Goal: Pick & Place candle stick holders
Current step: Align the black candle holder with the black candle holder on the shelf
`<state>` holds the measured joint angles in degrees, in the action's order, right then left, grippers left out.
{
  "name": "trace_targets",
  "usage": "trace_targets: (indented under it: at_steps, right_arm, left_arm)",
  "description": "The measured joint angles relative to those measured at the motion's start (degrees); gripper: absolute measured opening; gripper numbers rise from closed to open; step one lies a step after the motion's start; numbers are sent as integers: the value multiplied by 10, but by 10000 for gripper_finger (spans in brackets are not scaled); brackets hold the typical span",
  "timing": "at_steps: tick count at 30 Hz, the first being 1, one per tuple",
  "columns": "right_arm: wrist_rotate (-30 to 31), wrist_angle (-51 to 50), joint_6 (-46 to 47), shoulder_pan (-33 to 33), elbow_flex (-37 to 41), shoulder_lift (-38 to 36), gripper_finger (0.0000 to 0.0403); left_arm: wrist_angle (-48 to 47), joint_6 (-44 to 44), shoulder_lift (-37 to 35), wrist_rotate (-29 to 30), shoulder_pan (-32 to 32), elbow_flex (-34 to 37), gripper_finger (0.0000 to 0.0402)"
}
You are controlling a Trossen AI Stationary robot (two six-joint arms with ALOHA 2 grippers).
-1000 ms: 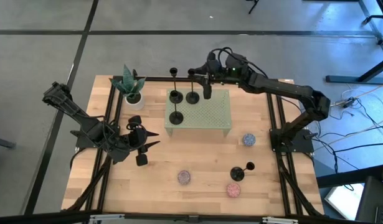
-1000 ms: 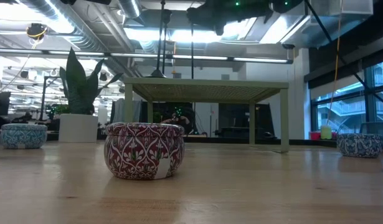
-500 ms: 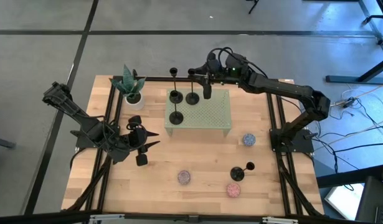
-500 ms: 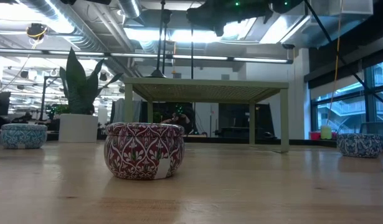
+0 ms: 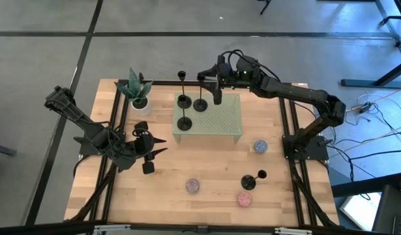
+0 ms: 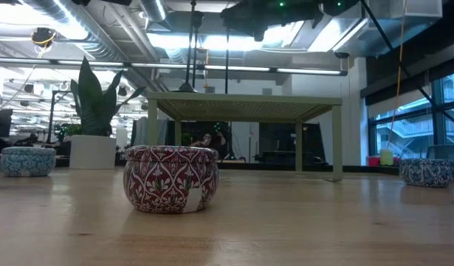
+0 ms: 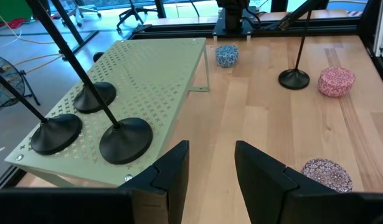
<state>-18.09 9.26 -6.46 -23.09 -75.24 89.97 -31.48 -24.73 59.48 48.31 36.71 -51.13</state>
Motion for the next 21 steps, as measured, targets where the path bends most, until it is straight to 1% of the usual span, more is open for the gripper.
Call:
trace_targets:
  at_steps: [4, 8, 10, 13, 21]
  right_arm:
    - [0, 5, 0, 0, 0, 0, 233]
    - [0, 39, -2, 0, 0, -1, 235]
    - [-2, 38, -2, 0, 0, -7, 235]
    - [-2, 23, -2, 0, 0, -20, 235]
    - [-2, 21, 0, 3, 0, -67, 235]
  left_arm:
    - [0, 0, 0, 0, 0, 0, 125]
    - [0, 0, 0, -5, 0, 0, 125]
    - [0, 0, 0, -15, 0, 0, 125]
    - [0, 0, 0, -25, 0, 0, 125]
    - [0, 0, 0, -25, 0, 0, 125]
